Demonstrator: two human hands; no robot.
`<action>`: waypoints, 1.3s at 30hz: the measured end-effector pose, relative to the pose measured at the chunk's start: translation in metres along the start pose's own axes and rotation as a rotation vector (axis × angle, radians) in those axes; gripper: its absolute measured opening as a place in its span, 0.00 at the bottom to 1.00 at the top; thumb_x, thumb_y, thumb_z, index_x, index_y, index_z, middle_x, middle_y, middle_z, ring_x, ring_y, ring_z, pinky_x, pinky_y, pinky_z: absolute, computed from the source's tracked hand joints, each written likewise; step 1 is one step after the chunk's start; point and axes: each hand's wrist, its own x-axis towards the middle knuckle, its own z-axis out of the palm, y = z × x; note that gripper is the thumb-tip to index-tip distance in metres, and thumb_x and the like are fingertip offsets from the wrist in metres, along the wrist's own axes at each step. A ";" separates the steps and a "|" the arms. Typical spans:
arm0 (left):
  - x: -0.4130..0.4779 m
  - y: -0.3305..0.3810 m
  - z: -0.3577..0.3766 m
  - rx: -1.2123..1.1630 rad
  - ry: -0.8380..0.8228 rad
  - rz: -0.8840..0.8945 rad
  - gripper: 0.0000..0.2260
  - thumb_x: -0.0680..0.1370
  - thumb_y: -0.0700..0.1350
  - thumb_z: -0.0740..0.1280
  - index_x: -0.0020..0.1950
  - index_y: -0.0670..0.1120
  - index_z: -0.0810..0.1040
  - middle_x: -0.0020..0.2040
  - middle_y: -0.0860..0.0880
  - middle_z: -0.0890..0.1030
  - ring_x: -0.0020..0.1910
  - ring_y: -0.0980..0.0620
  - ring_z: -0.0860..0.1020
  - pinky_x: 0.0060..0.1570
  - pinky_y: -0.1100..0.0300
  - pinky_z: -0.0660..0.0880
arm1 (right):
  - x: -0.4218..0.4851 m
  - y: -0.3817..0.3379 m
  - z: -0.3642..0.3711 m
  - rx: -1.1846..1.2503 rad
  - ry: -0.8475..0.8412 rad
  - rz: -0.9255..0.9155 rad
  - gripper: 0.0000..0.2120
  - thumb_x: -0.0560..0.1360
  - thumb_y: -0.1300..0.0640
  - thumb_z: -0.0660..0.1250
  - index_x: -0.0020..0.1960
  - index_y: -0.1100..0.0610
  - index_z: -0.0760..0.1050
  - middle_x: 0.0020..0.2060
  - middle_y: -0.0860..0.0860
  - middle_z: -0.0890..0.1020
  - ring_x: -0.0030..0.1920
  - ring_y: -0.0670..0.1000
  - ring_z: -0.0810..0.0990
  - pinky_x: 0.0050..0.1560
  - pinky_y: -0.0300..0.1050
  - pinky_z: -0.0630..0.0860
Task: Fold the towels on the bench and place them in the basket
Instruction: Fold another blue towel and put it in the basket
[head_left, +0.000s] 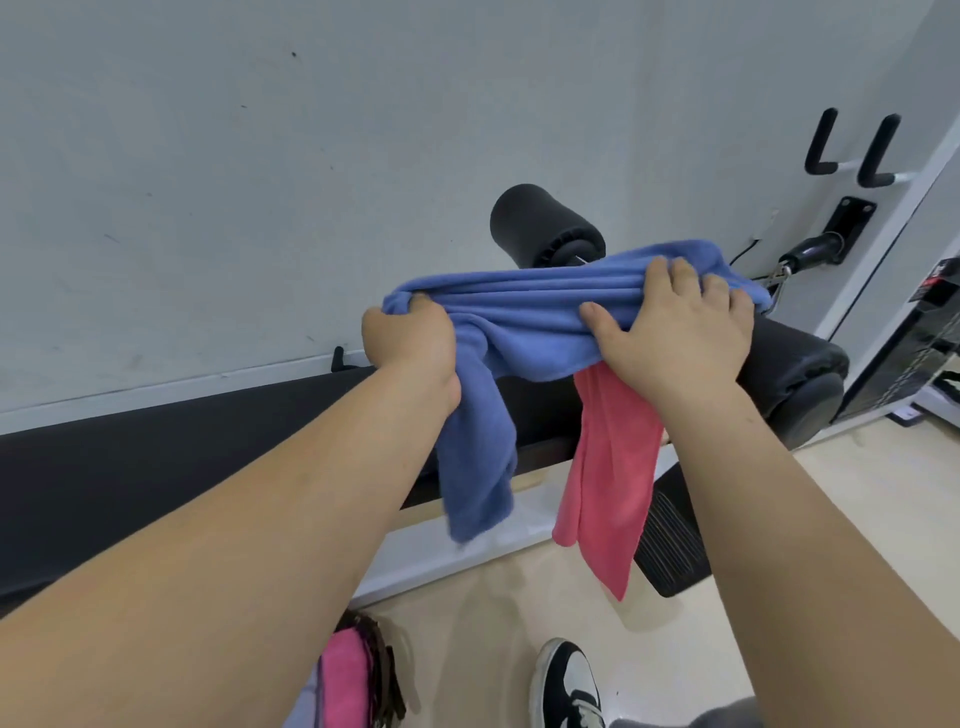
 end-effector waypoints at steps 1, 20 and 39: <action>0.001 -0.002 0.000 -0.013 0.023 -0.036 0.09 0.83 0.47 0.63 0.59 0.43 0.73 0.46 0.48 0.77 0.45 0.47 0.79 0.46 0.55 0.75 | 0.001 0.001 0.001 -0.035 -0.019 -0.006 0.47 0.74 0.25 0.57 0.81 0.57 0.58 0.79 0.59 0.64 0.76 0.65 0.64 0.75 0.62 0.58; 0.051 0.047 -0.057 0.271 -0.144 0.215 0.07 0.67 0.32 0.61 0.32 0.41 0.72 0.35 0.42 0.74 0.38 0.48 0.73 0.36 0.58 0.67 | 0.014 -0.009 0.006 -0.341 -0.156 -0.091 0.32 0.77 0.50 0.64 0.78 0.52 0.58 0.74 0.62 0.65 0.70 0.68 0.66 0.68 0.70 0.64; -0.010 0.036 -0.045 0.552 -0.742 0.209 0.15 0.84 0.52 0.62 0.49 0.48 0.86 0.44 0.53 0.88 0.43 0.61 0.84 0.41 0.70 0.76 | 0.086 -0.019 -0.027 0.007 -0.102 0.035 0.23 0.75 0.56 0.66 0.69 0.56 0.69 0.68 0.58 0.72 0.68 0.61 0.71 0.66 0.61 0.69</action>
